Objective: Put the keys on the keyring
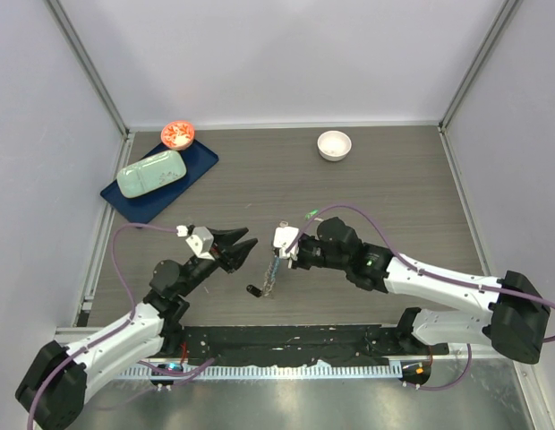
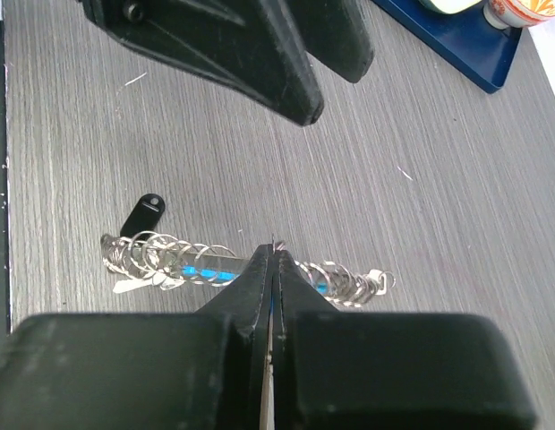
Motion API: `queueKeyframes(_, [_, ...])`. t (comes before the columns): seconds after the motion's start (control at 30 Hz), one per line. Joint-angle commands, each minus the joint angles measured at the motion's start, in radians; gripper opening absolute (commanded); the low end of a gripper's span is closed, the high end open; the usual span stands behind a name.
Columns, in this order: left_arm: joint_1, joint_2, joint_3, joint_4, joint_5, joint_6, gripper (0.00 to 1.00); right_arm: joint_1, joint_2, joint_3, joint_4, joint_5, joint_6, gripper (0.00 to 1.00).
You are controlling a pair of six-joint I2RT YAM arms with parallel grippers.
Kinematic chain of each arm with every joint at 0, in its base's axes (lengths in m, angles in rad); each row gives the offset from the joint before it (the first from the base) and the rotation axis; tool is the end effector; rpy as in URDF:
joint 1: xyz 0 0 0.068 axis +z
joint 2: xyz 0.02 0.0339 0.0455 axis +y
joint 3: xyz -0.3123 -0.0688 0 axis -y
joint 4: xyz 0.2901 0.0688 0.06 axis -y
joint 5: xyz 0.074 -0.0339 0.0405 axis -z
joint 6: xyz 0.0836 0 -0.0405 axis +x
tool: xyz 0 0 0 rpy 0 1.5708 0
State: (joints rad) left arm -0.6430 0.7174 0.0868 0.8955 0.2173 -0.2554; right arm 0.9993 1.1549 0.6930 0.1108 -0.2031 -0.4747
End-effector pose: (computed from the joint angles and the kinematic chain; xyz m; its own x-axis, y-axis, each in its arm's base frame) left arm 0.1529 -0.1371 0.2370 0.0127 -0.3178 -0.9481 0.7806 0.5958 -0.1892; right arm 0.1625 0.2839 0.2700 0.2579 -0.4266 -0.8669 -0.9089 0.1973 -0.3675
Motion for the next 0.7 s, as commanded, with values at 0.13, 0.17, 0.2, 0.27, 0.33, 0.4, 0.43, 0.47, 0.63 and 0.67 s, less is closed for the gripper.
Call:
queueKeyframes(0.13, [0.005,0.048,0.053,-0.050,0.123,0.208,0.51,0.004,-0.034,0.129,-0.083,-0.015,-0.077,0.01])
queueKeyframes(0.17, [0.003,0.080,0.057,-0.044,0.172,0.238,0.51,0.004,-0.034,0.134,-0.091,-0.019,-0.081,0.01])
queueKeyframes(0.2, [0.003,0.097,0.070,-0.041,0.197,0.251,0.51,0.004,-0.034,0.138,-0.098,-0.022,-0.085,0.01])
queueKeyframes(0.27, [0.005,0.151,0.080,-0.023,0.238,0.309,0.51,0.004,-0.035,0.145,-0.105,-0.030,-0.088,0.01])
queueKeyframes(0.33, [0.005,0.183,0.093,-0.006,0.292,0.344,0.51,0.002,-0.040,0.146,-0.140,-0.035,-0.090,0.01])
queueKeyframes(0.4, [0.005,0.229,0.106,0.006,0.350,0.401,0.51,0.002,-0.043,0.146,-0.148,-0.044,-0.091,0.01])
queueKeyframes(0.43, [0.005,0.246,0.123,0.006,0.366,0.418,0.52,0.004,-0.044,0.148,-0.157,-0.047,-0.093,0.01])
queueKeyframes(0.47, [0.006,0.261,0.132,0.008,0.382,0.429,0.51,0.004,-0.046,0.148,-0.161,-0.050,-0.093,0.01])
queueKeyframes(0.63, [0.017,0.339,0.185,0.006,0.506,0.459,0.51,0.004,-0.050,0.148,-0.181,-0.061,-0.096,0.01])
queueKeyframes(0.67, [0.019,0.350,0.204,-0.009,0.527,0.462,0.51,0.004,-0.053,0.146,-0.183,-0.061,-0.094,0.01])
